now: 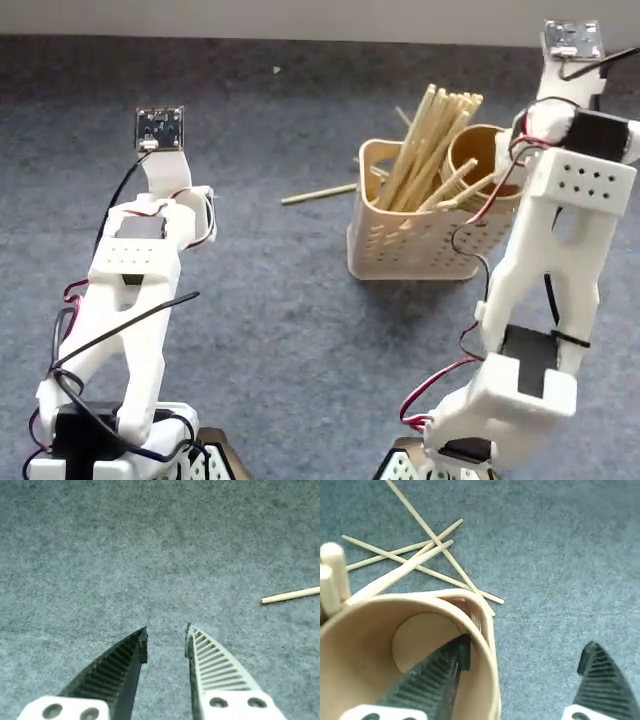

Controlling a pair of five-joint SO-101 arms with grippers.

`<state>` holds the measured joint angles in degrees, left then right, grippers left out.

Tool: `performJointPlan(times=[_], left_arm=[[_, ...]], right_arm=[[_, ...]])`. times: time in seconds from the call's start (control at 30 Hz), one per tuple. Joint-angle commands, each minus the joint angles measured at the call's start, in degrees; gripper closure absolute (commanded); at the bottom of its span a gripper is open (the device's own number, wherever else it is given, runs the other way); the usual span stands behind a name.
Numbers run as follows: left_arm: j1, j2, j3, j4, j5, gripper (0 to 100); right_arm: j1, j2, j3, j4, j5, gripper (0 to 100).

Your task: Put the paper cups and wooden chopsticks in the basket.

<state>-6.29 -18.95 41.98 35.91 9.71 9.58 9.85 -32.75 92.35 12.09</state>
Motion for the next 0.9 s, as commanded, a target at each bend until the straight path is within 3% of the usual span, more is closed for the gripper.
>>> performJointPlan(times=[0.0, 0.23, 0.43, 0.7, 0.87], left_arm=[[0.7, -1.8, -0.3, -0.9, -0.4, 85], [0.7, -1.8, -0.3, -0.9, -0.4, 85], [0.7, -1.8, -0.3, -0.9, -0.4, 85], [0.9, -1.7, -0.3, -1.0, -0.4, 85], [0.9, -1.5, -0.3, -1.1, -0.4, 85]], right_arm=[[-0.2, 1.0, -0.7, -1.7, 0.5, 66.3], [-2.6, 4.8, -0.4, -1.3, 0.5, 68.5], [-3.7, 5.3, -0.2, -1.1, 0.4, 99.8], [-3.6, 4.7, -3.8, 8.9, 2.6, 99.4], [-0.7, 1.0, -3.4, 8.9, 2.7, 99.5]])
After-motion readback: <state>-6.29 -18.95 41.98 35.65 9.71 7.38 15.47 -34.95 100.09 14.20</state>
